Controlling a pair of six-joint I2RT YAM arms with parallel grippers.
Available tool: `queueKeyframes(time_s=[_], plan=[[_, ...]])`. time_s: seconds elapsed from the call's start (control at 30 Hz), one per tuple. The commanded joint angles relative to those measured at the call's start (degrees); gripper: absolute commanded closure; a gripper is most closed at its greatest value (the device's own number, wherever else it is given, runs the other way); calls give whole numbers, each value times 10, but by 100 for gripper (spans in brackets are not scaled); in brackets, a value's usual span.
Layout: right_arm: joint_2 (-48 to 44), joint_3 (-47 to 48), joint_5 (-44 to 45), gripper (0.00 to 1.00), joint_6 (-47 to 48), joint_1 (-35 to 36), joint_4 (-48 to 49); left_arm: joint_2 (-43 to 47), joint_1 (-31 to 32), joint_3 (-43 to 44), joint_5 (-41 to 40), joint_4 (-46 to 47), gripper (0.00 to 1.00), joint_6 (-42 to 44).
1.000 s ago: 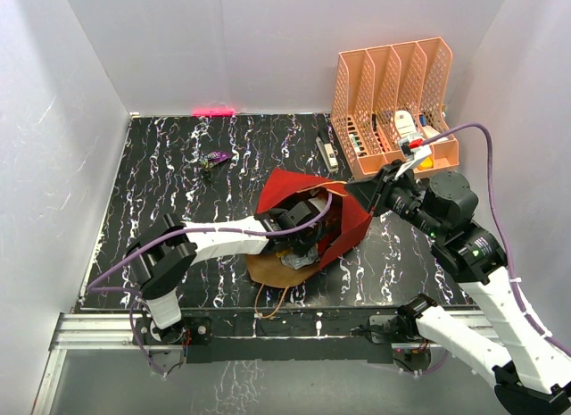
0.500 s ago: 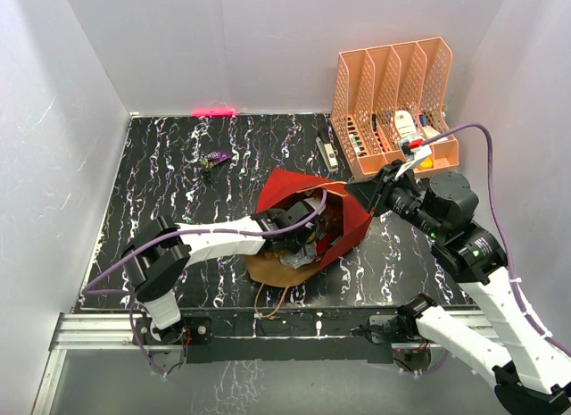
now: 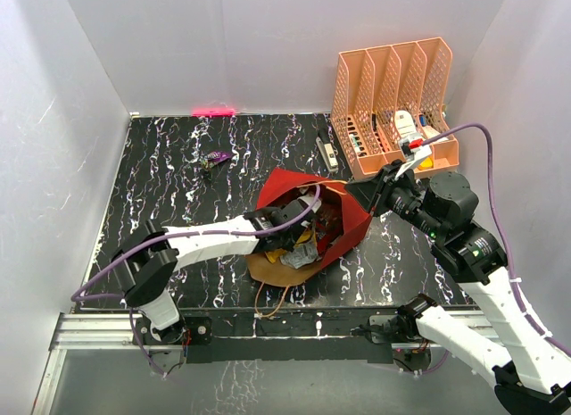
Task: Take the snacks out of the paper bag
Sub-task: Take out the snack from the paper bag.
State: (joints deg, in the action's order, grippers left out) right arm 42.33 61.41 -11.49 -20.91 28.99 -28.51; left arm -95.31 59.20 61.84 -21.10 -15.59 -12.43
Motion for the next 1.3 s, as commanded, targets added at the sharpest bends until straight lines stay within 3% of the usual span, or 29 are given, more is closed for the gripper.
queueKeyframes(time_s=[0.0,0.53,0.83,1.0,1.27], plan=[[-9,23,9,88,4,1,24,62,-3,16,11,-26,86,-24],[-4,23,7,88,8,1,33,288,-3,-13,120,-103,88,-129],[7,22,-6,88,9,1,53,330,-3,23,159,-131,95,-137],[16,35,-12,88,11,1,62,326,-3,110,162,-178,98,-118],[23,36,-15,88,10,1,78,253,-4,311,42,-303,100,-61]])
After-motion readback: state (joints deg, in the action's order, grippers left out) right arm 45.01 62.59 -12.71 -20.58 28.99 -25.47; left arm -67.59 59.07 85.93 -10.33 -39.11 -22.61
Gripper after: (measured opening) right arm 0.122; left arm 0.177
